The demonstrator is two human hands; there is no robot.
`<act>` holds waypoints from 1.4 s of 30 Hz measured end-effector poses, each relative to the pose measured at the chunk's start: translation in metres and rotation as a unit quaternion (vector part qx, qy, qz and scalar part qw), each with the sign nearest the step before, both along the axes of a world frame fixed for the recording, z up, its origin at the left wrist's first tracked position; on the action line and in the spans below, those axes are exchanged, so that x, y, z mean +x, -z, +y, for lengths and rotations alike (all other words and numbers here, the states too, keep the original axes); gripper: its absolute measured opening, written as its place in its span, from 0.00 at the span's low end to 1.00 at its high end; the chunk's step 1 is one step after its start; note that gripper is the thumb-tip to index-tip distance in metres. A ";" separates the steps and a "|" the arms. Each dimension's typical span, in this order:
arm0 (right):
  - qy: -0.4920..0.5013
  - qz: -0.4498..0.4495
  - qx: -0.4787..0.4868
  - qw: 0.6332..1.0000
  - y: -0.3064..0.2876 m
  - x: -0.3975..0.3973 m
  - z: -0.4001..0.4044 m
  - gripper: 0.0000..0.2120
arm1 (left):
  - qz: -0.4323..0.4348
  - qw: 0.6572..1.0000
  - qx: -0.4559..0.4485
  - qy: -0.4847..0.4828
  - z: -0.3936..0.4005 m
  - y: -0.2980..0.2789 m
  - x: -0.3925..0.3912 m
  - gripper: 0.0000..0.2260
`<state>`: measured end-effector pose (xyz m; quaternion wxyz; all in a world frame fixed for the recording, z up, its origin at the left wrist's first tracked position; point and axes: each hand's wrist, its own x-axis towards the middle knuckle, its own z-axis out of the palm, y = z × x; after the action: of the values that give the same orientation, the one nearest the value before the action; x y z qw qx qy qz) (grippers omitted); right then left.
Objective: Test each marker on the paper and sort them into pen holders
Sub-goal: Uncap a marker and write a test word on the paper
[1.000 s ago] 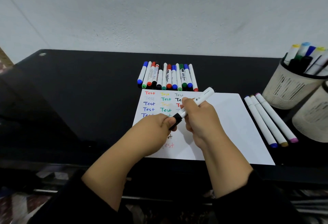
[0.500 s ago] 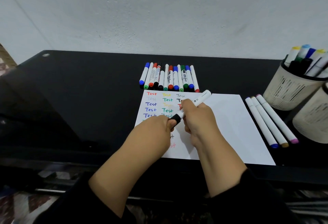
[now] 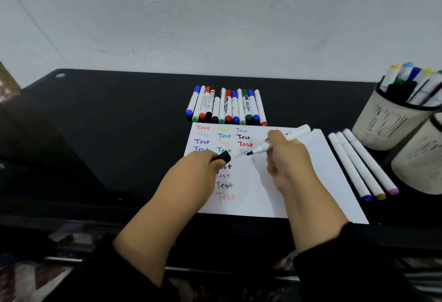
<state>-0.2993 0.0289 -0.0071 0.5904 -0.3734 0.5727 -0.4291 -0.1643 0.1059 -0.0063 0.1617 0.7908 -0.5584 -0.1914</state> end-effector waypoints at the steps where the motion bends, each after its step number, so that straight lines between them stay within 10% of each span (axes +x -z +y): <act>1: -0.001 -0.009 -0.001 1.000 0.001 -0.001 0.000 0.08 | 0.001 1.000 -0.008 -0.001 0.000 0.000 0.001 0.12; 42: -0.098 0.189 -0.232 0.949 0.029 0.000 0.000 0.15 | 0.109 0.986 -0.119 -0.049 -0.005 0.014 0.017 0.14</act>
<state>-0.2991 0.0286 -0.0361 0.4075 -0.6290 0.5186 -0.4116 -0.1477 0.1014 -0.0203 0.3241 0.7664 -0.5172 -0.2004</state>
